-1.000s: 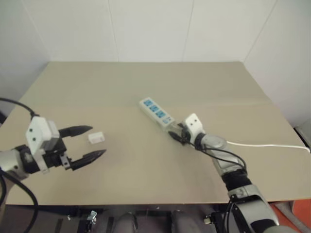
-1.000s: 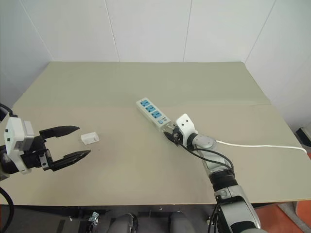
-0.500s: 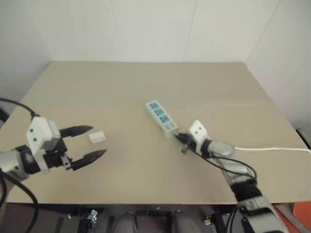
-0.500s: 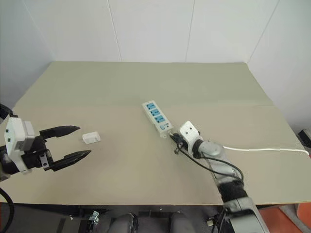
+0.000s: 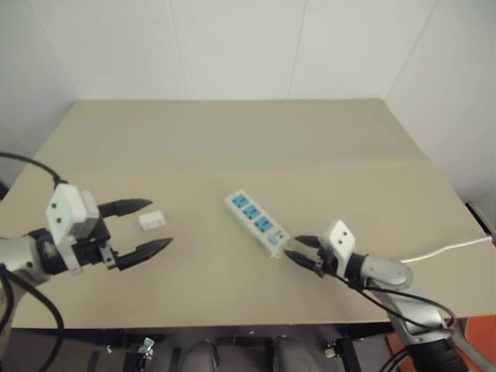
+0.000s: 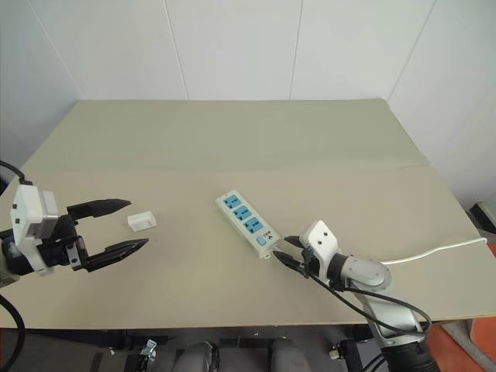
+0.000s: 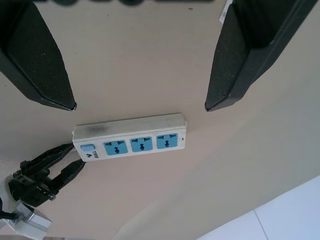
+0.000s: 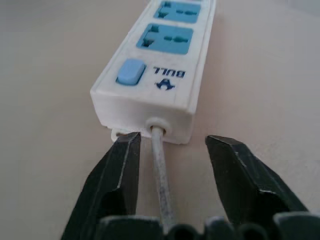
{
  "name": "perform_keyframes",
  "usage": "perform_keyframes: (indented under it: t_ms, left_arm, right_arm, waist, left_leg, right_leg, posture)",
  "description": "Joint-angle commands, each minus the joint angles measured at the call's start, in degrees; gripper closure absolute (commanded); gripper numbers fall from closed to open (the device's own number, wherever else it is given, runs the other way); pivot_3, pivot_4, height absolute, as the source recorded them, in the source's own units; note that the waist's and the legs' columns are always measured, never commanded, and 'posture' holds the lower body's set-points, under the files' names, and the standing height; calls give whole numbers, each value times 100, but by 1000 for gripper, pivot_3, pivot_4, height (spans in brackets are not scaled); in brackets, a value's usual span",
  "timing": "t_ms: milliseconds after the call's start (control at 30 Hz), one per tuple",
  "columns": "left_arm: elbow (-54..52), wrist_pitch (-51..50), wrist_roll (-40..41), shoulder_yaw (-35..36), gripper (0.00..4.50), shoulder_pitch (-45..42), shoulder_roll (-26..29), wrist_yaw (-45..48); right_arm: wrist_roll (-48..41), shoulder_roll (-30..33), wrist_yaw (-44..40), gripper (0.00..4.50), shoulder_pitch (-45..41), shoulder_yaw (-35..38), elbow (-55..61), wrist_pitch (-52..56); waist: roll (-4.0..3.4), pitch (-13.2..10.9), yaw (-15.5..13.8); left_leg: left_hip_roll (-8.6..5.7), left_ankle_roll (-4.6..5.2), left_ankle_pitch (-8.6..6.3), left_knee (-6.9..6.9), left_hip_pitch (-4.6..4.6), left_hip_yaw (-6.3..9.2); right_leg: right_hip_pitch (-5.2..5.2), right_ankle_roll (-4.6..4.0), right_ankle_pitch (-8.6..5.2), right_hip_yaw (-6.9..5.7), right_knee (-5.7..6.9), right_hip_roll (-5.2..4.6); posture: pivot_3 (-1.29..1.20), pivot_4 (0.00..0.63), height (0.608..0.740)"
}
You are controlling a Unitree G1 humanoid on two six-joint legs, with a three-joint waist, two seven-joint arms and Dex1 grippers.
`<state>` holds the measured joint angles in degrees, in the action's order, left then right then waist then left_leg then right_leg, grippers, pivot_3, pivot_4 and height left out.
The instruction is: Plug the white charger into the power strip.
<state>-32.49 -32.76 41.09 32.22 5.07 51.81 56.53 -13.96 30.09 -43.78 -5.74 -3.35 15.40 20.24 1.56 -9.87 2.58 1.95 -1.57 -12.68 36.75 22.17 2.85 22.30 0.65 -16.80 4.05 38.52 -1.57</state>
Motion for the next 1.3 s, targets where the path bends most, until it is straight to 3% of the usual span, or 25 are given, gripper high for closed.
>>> perform_keyframes:
  t_ms: [33,100,200,433,900,1300]
  left_arm:
    - [-7,56,73,55,0,-53,95,35]
    - [-6,54,66,83,0,-38,98,50]
    - [-17,65,57,108,0,0,89,66]
    - [5,94,37,138,0,-11,85,62]
    - [6,153,4,206,0,107,50,94]
    - [-27,197,8,256,0,173,31,77]
  right_arm:
    - [-453,17,-9,560,197,482,412,-18]
    - [-761,-155,8,13,361,712,509,-174]
    - [-1048,-657,391,13,424,917,626,-268]
    - [-1,-1471,1148,13,284,73,209,-1150]
    - [790,-2040,1610,13,-15,-622,-1024,-1958]
    - [1077,-1971,1594,13,40,-879,-1337,-1889]
  waist:
    - [0,0,-5]
    - [1,-1,-26]
    - [2,0,-9]
    - [0,-1,11]
    - [1,0,13]
    - [19,10,15]
  left_leg:
    - [0,0,0,0,2,0]
    - [0,0,0,0,7,3]
    - [1,0,0,0,3,4]
    - [3,-1,0,0,-1,0]
    - [2,-1,-1,-1,1,1]
    - [5,-2,-1,-1,-13,0]
  right_leg:
    - [0,0,0,-1,-2,-1]
    - [1,0,0,-4,-6,-2]
    - [-1,0,0,-5,-3,-2]
    - [4,-1,0,0,3,2]
    - [5,-3,-1,-2,2,0]
    - [-4,-4,-1,0,5,1]
  posture:
    - [0,150,740]
    - [0,150,740]
    - [0,150,740]
    - [0,150,740]
    - [0,150,740]
    - [0,150,740]
